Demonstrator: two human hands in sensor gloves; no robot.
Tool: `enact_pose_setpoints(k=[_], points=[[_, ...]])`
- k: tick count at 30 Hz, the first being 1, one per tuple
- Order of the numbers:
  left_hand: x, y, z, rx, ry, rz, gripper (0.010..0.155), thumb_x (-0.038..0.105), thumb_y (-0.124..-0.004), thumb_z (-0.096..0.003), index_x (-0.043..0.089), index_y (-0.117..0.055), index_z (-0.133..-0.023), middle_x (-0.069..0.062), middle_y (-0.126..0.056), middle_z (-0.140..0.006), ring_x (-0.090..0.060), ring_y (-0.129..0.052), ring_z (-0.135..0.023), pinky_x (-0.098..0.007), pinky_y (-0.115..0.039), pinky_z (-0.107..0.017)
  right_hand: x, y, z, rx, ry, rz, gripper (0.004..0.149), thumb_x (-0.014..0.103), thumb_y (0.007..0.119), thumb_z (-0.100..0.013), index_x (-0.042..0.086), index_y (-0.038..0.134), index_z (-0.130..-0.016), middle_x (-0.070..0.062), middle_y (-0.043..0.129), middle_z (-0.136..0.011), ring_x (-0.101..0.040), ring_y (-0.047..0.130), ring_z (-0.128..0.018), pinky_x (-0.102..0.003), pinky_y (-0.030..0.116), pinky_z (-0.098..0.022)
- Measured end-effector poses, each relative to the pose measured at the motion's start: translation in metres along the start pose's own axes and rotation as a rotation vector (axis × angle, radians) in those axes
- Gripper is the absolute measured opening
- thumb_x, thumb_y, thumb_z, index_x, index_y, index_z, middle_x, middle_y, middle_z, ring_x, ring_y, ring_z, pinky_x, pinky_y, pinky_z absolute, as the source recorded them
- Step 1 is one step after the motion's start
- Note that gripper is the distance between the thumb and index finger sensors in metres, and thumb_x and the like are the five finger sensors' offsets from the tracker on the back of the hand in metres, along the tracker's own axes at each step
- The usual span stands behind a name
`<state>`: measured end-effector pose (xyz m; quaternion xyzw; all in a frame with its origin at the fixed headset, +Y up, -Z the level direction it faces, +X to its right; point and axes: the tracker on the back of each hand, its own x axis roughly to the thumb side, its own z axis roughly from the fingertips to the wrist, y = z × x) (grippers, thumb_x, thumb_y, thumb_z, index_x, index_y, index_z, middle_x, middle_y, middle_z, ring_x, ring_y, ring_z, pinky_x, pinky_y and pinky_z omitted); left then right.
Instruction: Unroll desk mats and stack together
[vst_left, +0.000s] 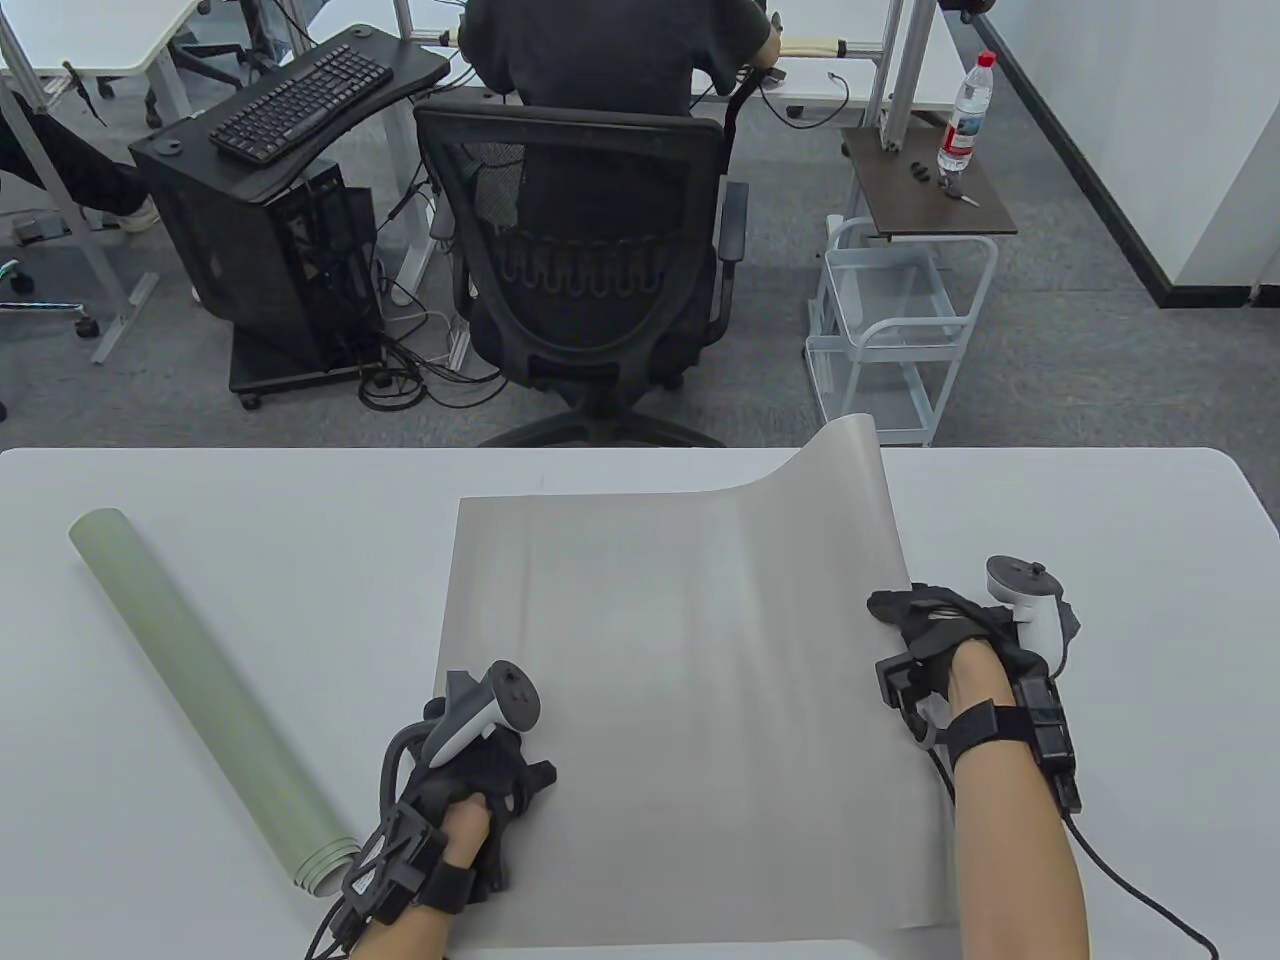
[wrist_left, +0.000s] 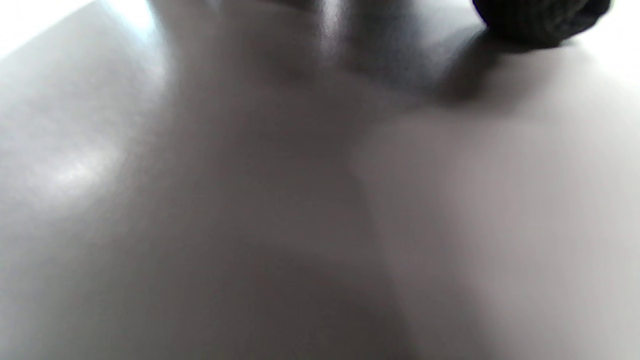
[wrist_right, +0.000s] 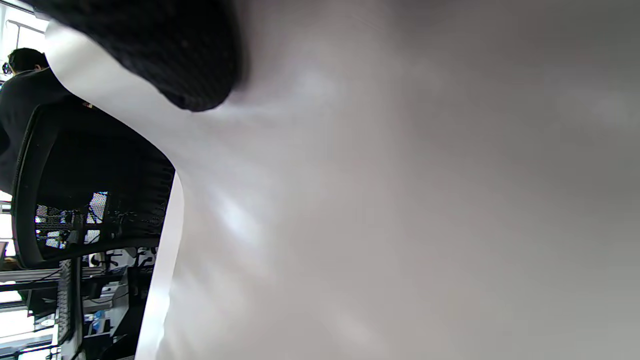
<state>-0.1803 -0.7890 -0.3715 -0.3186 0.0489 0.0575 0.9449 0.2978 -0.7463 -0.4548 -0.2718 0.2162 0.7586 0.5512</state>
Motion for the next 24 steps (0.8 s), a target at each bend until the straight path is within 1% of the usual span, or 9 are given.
enact_pose_setpoints(k=[2,5,6,8,11,15,19,22,24], points=[[0.000,0.000,0.000,-0.001,0.001,-0.002,0.085,0.059,-0.066,-0.0378,0.029,-0.019,-0.101,-0.021,-0.007,-0.108,-0.052,-0.015,-0.098,-0.066,-0.029,-0.071,0.004,0.005,-0.001,0.002,-0.005,0.019,0.048,0.035,0.082,-0.051,0.017,0.055,-0.087,-0.015,0.058,-0.096,-0.035,0.084,-0.070,-0.047,0.078,-0.056],[0.000,0.000,0.000,-0.002,0.001,-0.002,0.085,0.059,-0.066,-0.0378,0.029,-0.018,-0.101,-0.021,-0.006,-0.108,-0.052,-0.015,-0.098,-0.066,-0.029,-0.071,0.008,0.013,-0.003,0.041,-0.008,0.023,0.045,0.032,0.077,-0.053,0.017,0.052,-0.087,-0.021,0.052,-0.102,-0.047,0.076,-0.086,-0.060,0.072,-0.062],[0.000,0.000,0.000,-0.003,0.001,-0.002,0.085,0.059,-0.066,-0.0378,0.029,-0.018,-0.101,-0.021,-0.006,-0.108,-0.052,-0.015,-0.098,-0.066,-0.029,-0.071,0.008,0.015,-0.004,0.041,-0.004,0.027,0.044,0.031,0.076,-0.054,0.017,0.051,-0.087,-0.023,0.053,-0.103,-0.051,0.075,-0.088,-0.064,0.070,-0.062],[0.000,0.000,0.000,-0.005,0.002,-0.003,0.085,0.059,-0.066,-0.0378,0.029,-0.018,-0.101,-0.021,-0.006,-0.108,-0.052,-0.015,-0.098,-0.066,-0.029,-0.071,0.009,0.018,-0.006,0.039,0.002,0.048,0.044,0.030,0.074,-0.054,0.016,0.048,-0.088,-0.025,0.057,-0.103,-0.054,0.078,-0.088,-0.066,0.070,-0.062],[0.001,0.000,0.000,-0.008,0.002,-0.004,0.085,0.059,-0.065,-0.0378,0.029,-0.018,-0.101,-0.021,-0.006,-0.108,-0.052,-0.014,-0.098,-0.066,-0.029,-0.071,0.009,0.021,-0.008,0.023,0.014,0.076,0.045,0.029,0.072,-0.055,0.016,0.044,-0.088,-0.024,0.063,-0.100,-0.053,0.081,-0.088,-0.067,0.070,-0.062],[0.001,0.000,0.000,-0.011,0.002,-0.005,0.085,0.059,-0.065,-0.0379,0.029,-0.017,-0.101,-0.021,-0.006,-0.108,-0.052,-0.014,-0.098,-0.066,-0.029,-0.071,0.006,0.022,-0.013,-0.008,0.036,0.118,0.051,0.027,0.070,-0.055,0.017,0.035,-0.091,-0.018,0.067,-0.097,-0.048,0.087,-0.085,-0.065,0.072,-0.062],[0.001,0.000,0.000,-0.011,0.003,-0.005,0.085,0.059,-0.065,-0.0379,0.029,-0.017,-0.101,-0.021,-0.005,-0.108,-0.052,-0.014,-0.098,-0.066,-0.029,-0.071,0.001,0.019,-0.017,-0.006,0.053,0.133,0.062,0.028,0.067,-0.056,0.019,0.019,-0.094,-0.014,0.062,-0.098,-0.041,0.086,-0.082,-0.062,0.071,-0.063],[0.001,0.000,0.000,-0.011,0.003,-0.005,0.085,0.059,-0.065,-0.0378,0.029,-0.017,-0.101,-0.021,-0.005,-0.108,-0.052,-0.013,-0.098,-0.066,-0.028,-0.071,-0.005,0.015,-0.019,0.001,0.066,0.109,0.071,0.029,0.067,-0.057,0.022,0.008,-0.095,-0.013,0.057,-0.099,-0.039,0.082,-0.080,-0.060,0.067,-0.065],[0.001,0.000,0.000,-0.012,0.003,-0.005,0.085,0.059,-0.065,-0.0378,0.029,-0.017,-0.101,-0.021,-0.005,-0.108,-0.052,-0.013,-0.098,-0.066,-0.028,-0.071,-0.008,0.010,-0.019,-0.009,0.071,0.090,0.077,0.030,0.067,-0.057,0.020,0.003,-0.099,-0.013,0.052,-0.099,-0.037,0.079,-0.077,-0.059,0.064,-0.066]])
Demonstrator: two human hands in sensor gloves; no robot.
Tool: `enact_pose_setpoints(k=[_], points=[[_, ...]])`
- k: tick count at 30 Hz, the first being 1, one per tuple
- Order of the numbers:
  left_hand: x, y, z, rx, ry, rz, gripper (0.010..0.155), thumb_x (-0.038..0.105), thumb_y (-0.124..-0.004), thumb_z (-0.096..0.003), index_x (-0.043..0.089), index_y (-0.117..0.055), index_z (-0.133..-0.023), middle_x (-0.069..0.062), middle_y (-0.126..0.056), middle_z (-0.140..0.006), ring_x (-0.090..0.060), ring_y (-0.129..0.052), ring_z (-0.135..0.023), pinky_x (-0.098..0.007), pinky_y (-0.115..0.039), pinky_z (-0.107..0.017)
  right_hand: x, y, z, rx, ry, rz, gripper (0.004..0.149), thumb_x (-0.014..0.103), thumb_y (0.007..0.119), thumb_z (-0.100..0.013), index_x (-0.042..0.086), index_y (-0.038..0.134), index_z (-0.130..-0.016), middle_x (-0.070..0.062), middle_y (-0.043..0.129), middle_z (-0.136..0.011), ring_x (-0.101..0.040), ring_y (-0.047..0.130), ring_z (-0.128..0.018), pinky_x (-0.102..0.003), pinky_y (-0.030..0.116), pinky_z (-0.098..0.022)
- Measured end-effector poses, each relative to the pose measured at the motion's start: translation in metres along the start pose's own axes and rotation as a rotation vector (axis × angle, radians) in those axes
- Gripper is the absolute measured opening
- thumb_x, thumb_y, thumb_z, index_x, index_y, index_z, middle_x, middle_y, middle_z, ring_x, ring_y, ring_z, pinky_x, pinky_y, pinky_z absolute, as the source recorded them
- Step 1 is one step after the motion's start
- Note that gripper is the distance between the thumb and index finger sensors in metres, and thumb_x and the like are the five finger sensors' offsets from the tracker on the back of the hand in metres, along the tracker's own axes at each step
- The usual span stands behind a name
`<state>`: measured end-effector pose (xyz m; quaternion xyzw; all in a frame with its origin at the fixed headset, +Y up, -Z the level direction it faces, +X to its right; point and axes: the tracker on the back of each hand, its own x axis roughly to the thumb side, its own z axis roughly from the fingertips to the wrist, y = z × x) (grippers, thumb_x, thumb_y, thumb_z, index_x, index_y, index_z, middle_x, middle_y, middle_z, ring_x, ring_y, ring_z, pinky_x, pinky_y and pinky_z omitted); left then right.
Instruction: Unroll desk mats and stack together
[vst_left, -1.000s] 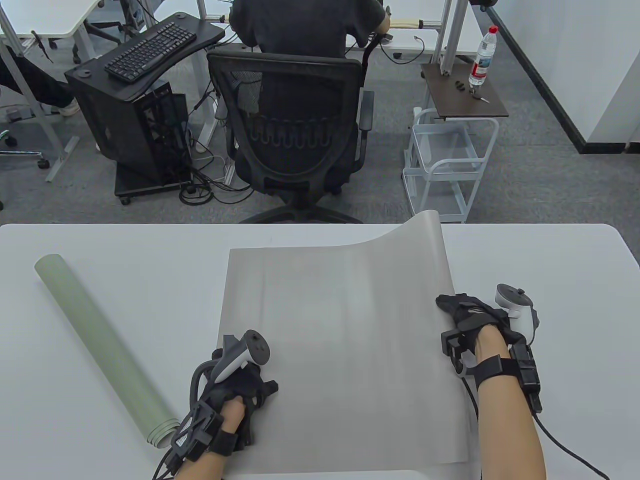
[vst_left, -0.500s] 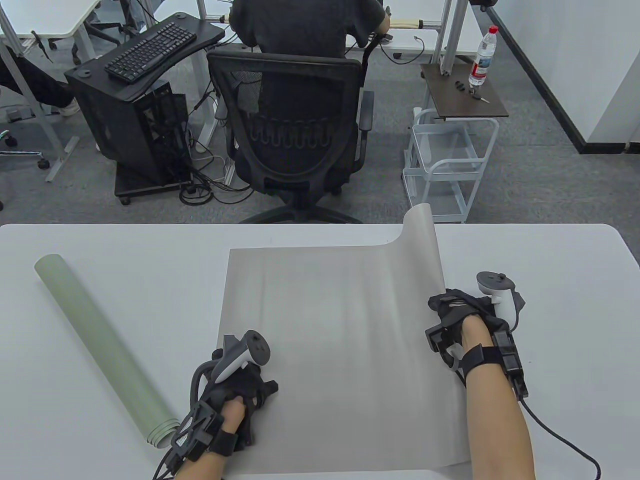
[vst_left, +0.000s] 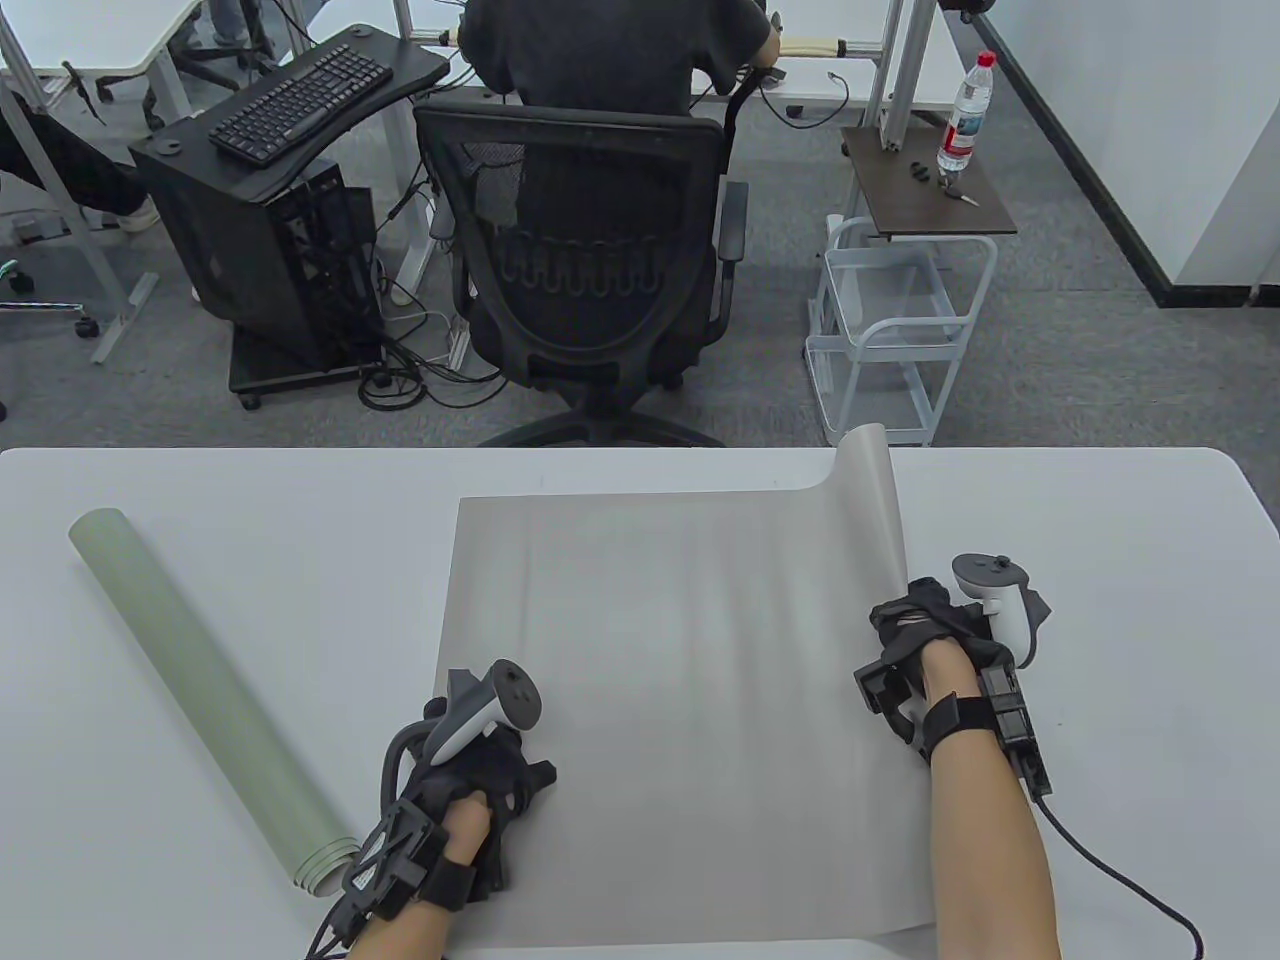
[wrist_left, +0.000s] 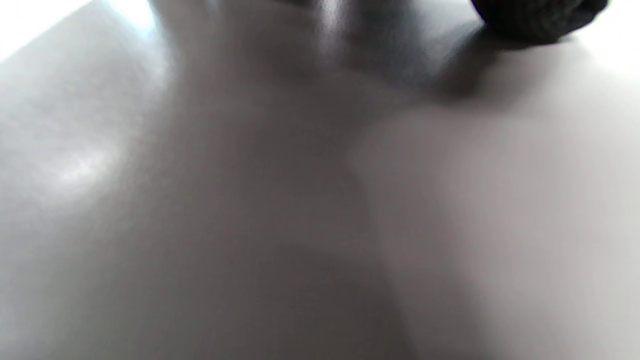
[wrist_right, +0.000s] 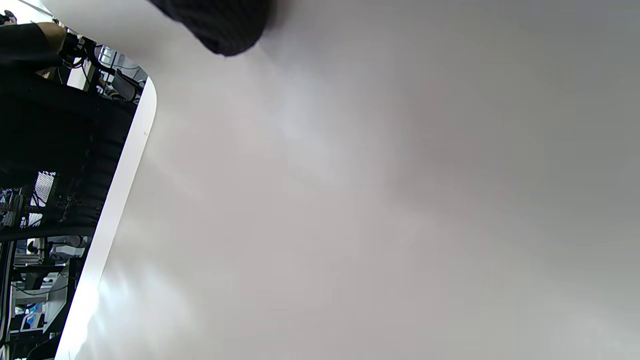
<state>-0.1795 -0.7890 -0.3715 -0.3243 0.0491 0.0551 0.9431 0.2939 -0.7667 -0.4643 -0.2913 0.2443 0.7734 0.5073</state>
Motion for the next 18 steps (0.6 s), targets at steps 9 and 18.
enact_pose_setpoints(k=[9,18], points=[[0.000,0.000,0.000,-0.004,0.002,-0.003,0.085,0.058,-0.064,-0.0378,0.029,-0.016,-0.101,-0.021,-0.005,-0.108,-0.052,-0.013,-0.098,-0.066,-0.028,-0.071,-0.016,-0.029,0.008,-0.013,-0.021,-0.146,0.073,0.046,0.058,-0.054,0.009,0.019,-0.104,-0.014,0.053,-0.097,-0.037,0.077,-0.073,-0.057,0.064,-0.063],[0.001,0.000,0.000,-0.005,0.002,-0.004,0.085,0.058,-0.064,-0.0377,0.029,-0.016,-0.101,-0.021,-0.004,-0.108,-0.052,-0.012,-0.098,-0.066,-0.028,-0.071,-0.017,-0.053,0.017,0.022,-0.060,-0.151,0.068,0.040,0.079,-0.050,0.011,0.042,-0.099,-0.011,0.066,-0.091,-0.036,0.091,-0.069,-0.050,0.087,-0.048]])
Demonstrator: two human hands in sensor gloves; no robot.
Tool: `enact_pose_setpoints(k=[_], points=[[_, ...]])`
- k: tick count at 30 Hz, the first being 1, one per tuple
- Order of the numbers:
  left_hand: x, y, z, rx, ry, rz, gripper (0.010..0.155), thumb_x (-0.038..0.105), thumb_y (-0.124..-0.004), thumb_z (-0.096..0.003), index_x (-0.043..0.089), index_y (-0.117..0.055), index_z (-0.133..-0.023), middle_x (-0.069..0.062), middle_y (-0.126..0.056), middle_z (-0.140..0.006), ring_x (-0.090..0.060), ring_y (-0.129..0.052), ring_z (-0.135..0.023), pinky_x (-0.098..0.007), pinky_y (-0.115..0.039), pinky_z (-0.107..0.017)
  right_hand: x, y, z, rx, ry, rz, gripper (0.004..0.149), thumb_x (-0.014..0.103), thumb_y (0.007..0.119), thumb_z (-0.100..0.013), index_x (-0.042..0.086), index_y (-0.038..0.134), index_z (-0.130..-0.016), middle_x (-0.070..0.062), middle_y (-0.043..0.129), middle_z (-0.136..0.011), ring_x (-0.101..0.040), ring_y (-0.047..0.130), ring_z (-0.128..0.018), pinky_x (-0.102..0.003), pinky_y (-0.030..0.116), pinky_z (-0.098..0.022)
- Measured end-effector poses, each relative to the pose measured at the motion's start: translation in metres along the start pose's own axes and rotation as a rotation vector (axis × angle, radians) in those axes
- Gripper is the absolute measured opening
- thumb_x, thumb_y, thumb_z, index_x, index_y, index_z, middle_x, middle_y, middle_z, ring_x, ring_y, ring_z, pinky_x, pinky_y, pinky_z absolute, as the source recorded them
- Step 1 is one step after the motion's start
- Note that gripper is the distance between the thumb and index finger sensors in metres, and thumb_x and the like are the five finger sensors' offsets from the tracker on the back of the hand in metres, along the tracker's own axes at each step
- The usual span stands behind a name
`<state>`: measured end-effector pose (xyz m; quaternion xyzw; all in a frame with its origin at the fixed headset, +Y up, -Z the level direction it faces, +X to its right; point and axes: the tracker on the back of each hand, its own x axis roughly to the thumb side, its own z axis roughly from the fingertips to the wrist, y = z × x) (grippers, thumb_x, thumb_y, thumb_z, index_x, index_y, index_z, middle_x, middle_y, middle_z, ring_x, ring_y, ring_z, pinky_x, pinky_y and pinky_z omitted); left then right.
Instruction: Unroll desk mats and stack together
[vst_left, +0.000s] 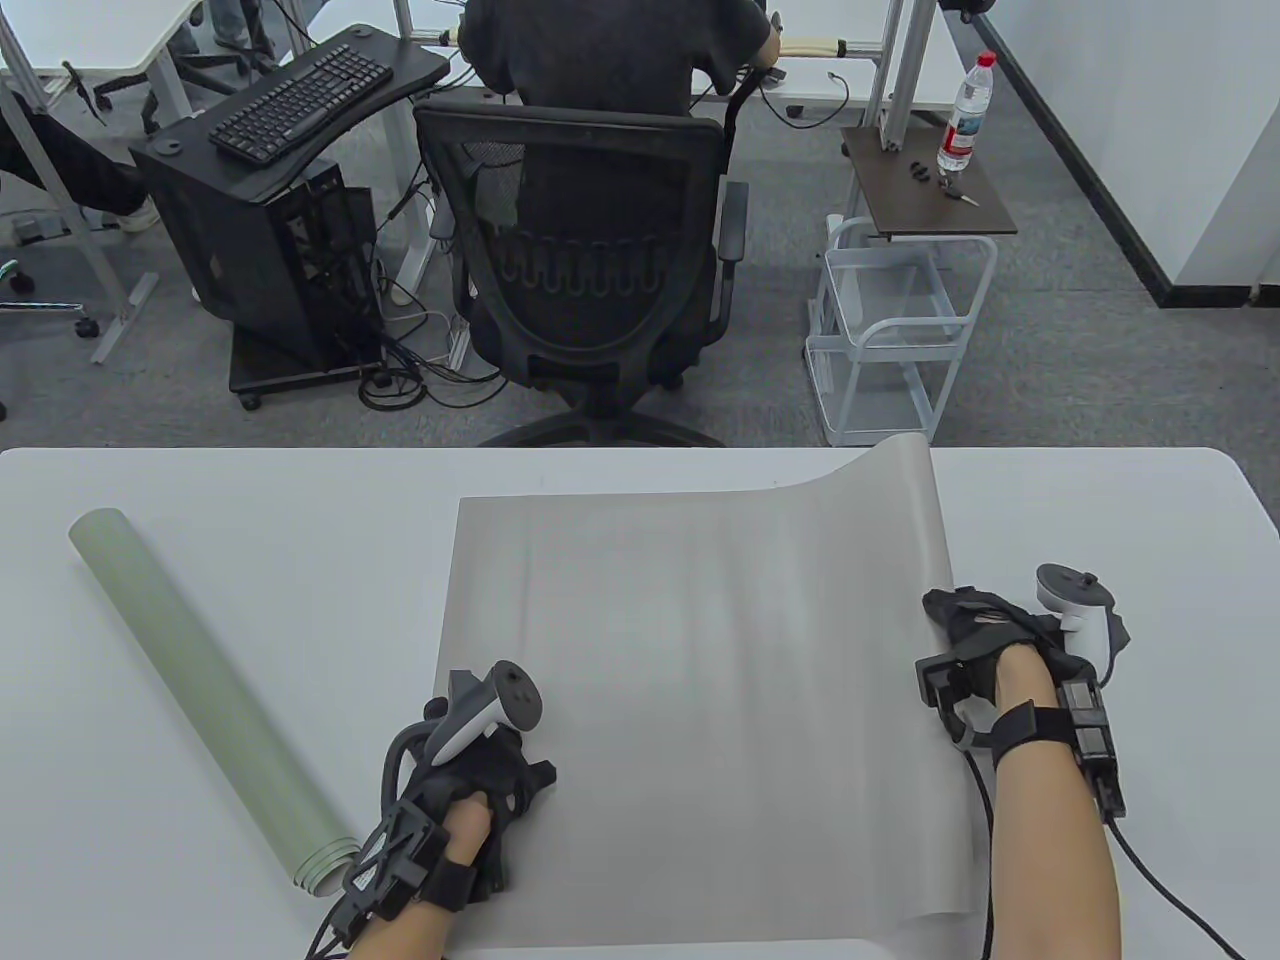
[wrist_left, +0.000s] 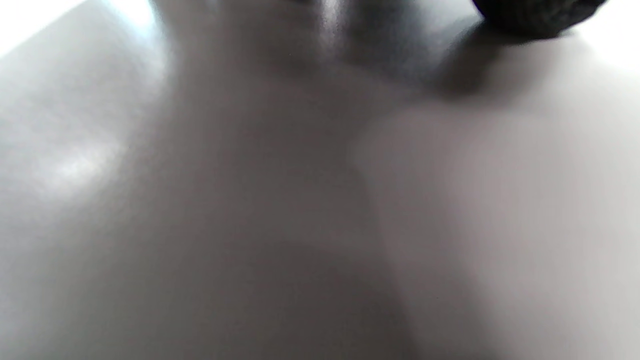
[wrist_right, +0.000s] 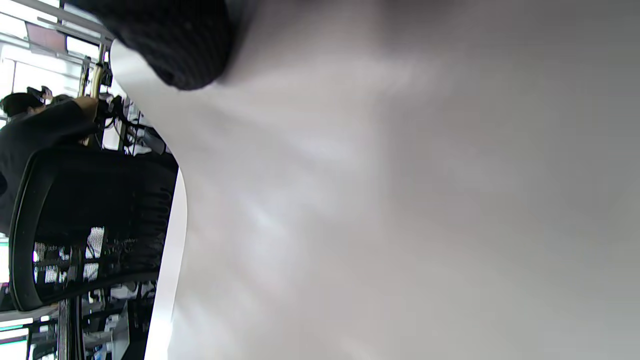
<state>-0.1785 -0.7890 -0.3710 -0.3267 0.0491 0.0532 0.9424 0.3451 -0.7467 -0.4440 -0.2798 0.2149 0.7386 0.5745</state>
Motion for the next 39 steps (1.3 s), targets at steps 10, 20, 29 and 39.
enact_pose_setpoints(k=[10,20,29,39], points=[[0.000,0.000,0.000,-0.002,0.003,-0.001,0.085,0.058,-0.064,-0.0377,0.029,-0.015,-0.101,-0.021,-0.004,-0.107,-0.052,-0.012,-0.098,-0.066,-0.028,-0.071,0.011,0.008,0.001,0.230,-0.153,0.047,0.066,0.031,0.082,-0.052,0.019,0.033,-0.095,-0.014,0.060,-0.100,-0.037,0.096,-0.068,-0.040,0.090,-0.042],[0.000,0.000,0.000,-0.007,0.004,-0.001,0.085,0.058,-0.064,-0.0377,0.029,-0.015,-0.101,-0.021,-0.003,-0.108,-0.052,-0.012,-0.098,-0.066,-0.028,-0.071,0.025,0.021,0.006,-0.063,-0.121,0.442,0.087,0.026,0.075,-0.053,0.042,0.001,-0.095,-0.010,0.063,-0.096,-0.031,0.092,-0.057,-0.033,0.087,-0.035],[0.000,0.000,-0.001,-0.008,0.003,0.000,0.085,0.058,-0.064,-0.0377,0.029,-0.015,-0.101,-0.021,-0.003,-0.108,-0.052,-0.012,-0.098,-0.066,-0.028,-0.071,0.026,0.032,0.000,-0.286,0.112,0.820,0.088,0.034,0.073,-0.052,0.047,-0.006,-0.089,-0.011,0.057,-0.098,-0.031,0.089,-0.062,-0.034,0.086,-0.039],[0.000,0.001,-0.001,-0.010,0.000,-0.001,0.085,0.058,-0.064,-0.0378,0.028,-0.016,-0.101,-0.022,-0.003,-0.108,-0.053,-0.012,-0.098,-0.067,-0.028,-0.071,0.024,0.039,-0.016,-0.336,0.302,1.029,0.085,0.042,0.070,-0.053,0.051,-0.007,-0.087,-0.012,0.052,-0.100,-0.032,0.087,-0.064,-0.034,0.085,-0.040]])
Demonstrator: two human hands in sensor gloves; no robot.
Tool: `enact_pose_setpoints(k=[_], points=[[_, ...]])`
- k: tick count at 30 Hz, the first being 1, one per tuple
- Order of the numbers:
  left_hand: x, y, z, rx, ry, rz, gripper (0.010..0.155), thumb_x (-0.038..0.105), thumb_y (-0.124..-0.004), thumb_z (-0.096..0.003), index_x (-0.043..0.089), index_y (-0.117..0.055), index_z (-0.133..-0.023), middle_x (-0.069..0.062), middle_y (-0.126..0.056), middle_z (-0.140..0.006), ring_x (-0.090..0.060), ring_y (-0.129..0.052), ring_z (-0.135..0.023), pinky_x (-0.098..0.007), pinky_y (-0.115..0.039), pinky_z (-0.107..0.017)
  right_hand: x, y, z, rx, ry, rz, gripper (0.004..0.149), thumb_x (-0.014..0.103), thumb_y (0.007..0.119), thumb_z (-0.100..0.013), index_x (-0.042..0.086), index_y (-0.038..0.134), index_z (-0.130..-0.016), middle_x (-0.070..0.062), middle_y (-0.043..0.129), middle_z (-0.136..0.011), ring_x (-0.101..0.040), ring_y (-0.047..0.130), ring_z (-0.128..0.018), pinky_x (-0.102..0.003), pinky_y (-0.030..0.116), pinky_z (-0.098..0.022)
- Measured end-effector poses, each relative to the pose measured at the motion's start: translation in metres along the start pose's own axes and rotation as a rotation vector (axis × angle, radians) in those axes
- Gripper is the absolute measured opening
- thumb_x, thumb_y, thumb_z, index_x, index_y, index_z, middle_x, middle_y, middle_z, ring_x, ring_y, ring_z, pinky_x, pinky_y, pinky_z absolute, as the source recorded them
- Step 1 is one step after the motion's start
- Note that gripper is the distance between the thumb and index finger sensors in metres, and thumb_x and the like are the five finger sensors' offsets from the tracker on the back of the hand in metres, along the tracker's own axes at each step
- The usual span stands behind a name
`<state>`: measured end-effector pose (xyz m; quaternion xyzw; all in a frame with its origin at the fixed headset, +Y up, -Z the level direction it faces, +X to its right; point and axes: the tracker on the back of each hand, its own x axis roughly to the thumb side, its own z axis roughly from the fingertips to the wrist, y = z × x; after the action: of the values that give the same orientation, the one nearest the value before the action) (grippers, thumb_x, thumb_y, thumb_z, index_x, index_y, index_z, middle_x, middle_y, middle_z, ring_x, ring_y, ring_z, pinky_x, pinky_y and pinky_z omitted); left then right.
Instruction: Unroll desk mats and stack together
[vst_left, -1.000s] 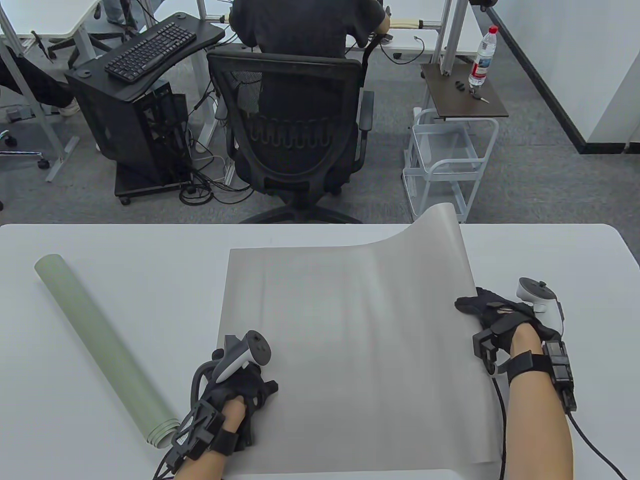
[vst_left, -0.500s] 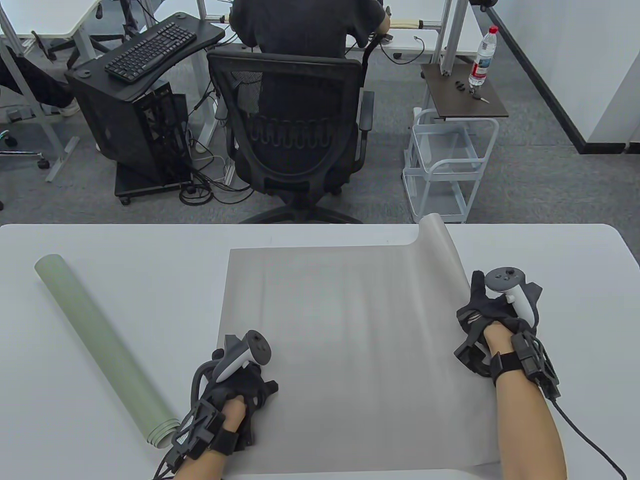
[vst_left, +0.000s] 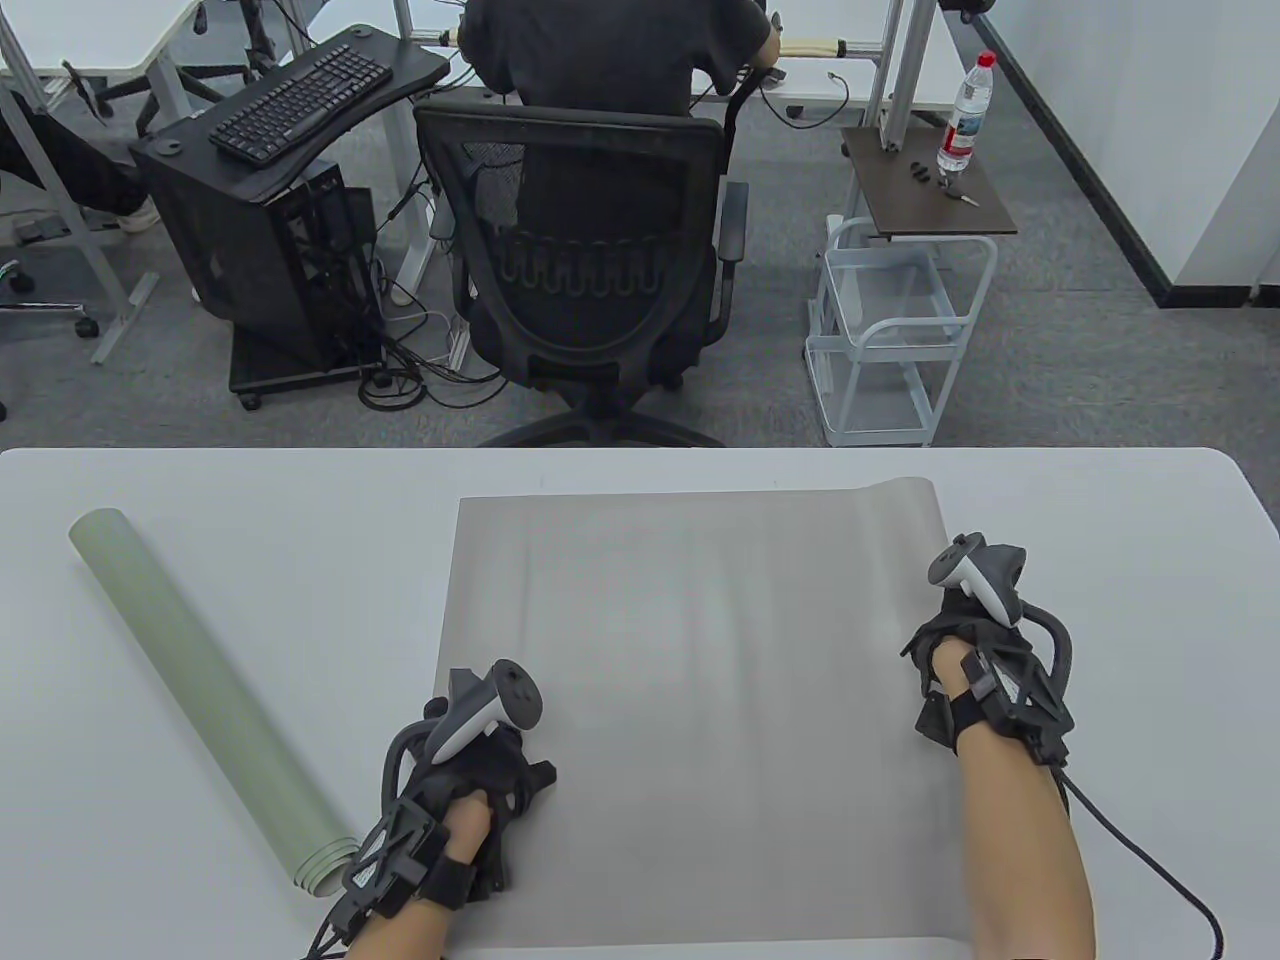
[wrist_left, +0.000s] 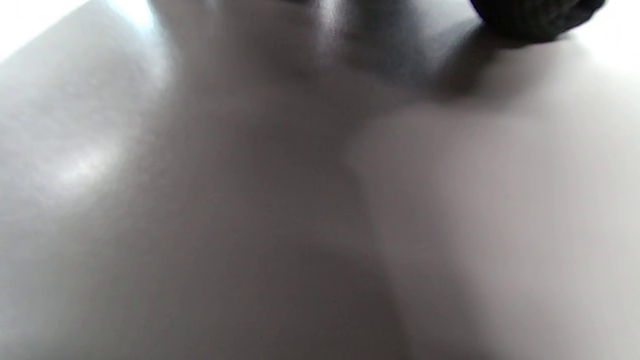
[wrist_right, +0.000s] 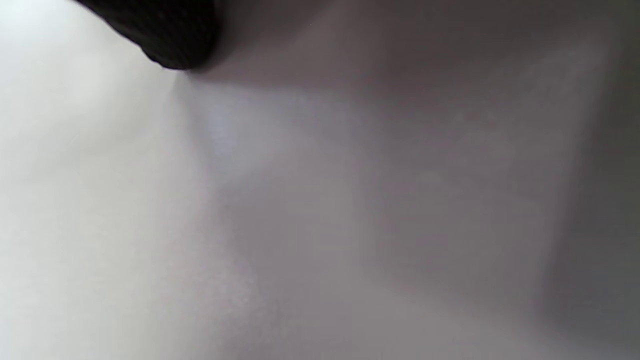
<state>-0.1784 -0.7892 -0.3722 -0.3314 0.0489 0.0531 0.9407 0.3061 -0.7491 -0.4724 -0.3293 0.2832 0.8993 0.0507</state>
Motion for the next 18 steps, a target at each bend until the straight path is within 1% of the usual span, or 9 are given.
enact_pose_setpoints(k=[5,7,10,11,13,15,17,18], points=[[0.000,0.000,0.000,-0.003,-0.001,-0.001,0.085,0.058,-0.065,-0.0379,0.028,-0.016,-0.101,-0.022,-0.003,-0.108,-0.053,-0.012,-0.098,-0.067,-0.028,-0.071,-0.001,0.000,-0.007,0.006,0.046,0.127,0.083,0.051,0.070,-0.051,0.056,-0.005,-0.086,-0.010,0.044,-0.103,-0.033,0.083,-0.068,-0.035,0.083,-0.043],[0.000,0.000,0.000,-0.002,-0.001,0.001,0.085,0.058,-0.065,-0.0379,0.028,-0.016,-0.101,-0.022,-0.003,-0.108,-0.053,-0.012,-0.098,-0.067,-0.028,-0.071,-0.002,0.000,-0.009,0.007,0.059,0.151,0.083,0.053,0.071,-0.051,0.058,-0.004,-0.086,-0.009,0.042,-0.104,-0.034,0.081,-0.070,-0.036,0.082,-0.044],[0.000,0.000,0.000,-0.002,0.000,0.003,0.085,0.058,-0.065,-0.0380,0.028,-0.016,-0.101,-0.022,-0.003,-0.108,-0.053,-0.012,-0.098,-0.067,-0.028,-0.071,-0.003,-0.002,-0.012,-0.007,0.071,0.200,0.079,0.057,0.071,-0.049,0.059,0.004,-0.090,-0.008,0.040,-0.105,-0.033,0.078,-0.074,-0.036,0.080,-0.048],[0.000,0.001,-0.001,-0.003,0.001,0.004,0.085,0.058,-0.065,-0.0379,0.028,-0.016,-0.101,-0.022,-0.003,-0.108,-0.053,-0.012,-0.098,-0.067,-0.028,-0.071,-0.005,-0.002,-0.015,-0.009,0.068,0.180,0.077,0.057,0.072,-0.048,0.060,0.009,-0.092,-0.007,0.040,-0.105,-0.033,0.077,-0.076,-0.037,0.079,-0.050],[0.001,0.001,-0.001,-0.008,0.002,0.006,0.086,0.058,-0.066,-0.0380,0.028,-0.016,-0.101,-0.022,-0.003,-0.108,-0.054,-0.012,-0.098,-0.068,-0.028,-0.071,-0.008,-0.001,-0.021,-0.007,0.054,0.144,0.074,0.055,0.074,-0.047,0.059,0.017,-0.094,-0.008,0.043,-0.104,-0.035,0.075,-0.078,-0.041,0.077,-0.053],[0.001,0.001,-0.001,-0.011,0.003,0.011,0.086,0.058,-0.066,-0.0381,0.027,-0.016,-0.101,-0.022,-0.003,-0.108,-0.054,-0.012,-0.098,-0.068,-0.027,-0.071,-0.014,0.000,-0.028,-0.012,0.033,0.087,0.067,0.051,0.072,-0.048,0.059,0.024,-0.095,-0.009,0.046,-0.103,-0.035,0.075,-0.078,-0.043,0.077,-0.055],[0.001,0.001,-0.001,-0.013,0.004,0.011,0.086,0.058,-0.066,-0.0379,0.028,-0.016,-0.101,-0.022,-0.003,-0.108,-0.054,-0.011,-0.098,-0.068,-0.027,-0.071,-0.020,0.001,-0.035,-0.048,0.016,0.036,0.060,0.044,0.072,-0.049,0.058,0.036,-0.095,-0.011,0.054,-0.101,-0.035,0.079,-0.080,-0.048,0.076,-0.057],[0.001,0.001,-0.001,-0.015,0.006,0.012,0.086,0.058,-0.066,-0.0380,0.028,-0.015,-0.101,-0.022,-0.003,-0.108,-0.054,-0.011,-0.098,-0.068,-0.028,-0.071,-0.022,0.001,-0.038,-0.080,0.008,0.021,0.058,0.040,0.073,-0.049,0.057,0.042,-0.095,-0.009,0.058,-0.098,-0.034,0.082,-0.079,-0.049,0.076,-0.058]])
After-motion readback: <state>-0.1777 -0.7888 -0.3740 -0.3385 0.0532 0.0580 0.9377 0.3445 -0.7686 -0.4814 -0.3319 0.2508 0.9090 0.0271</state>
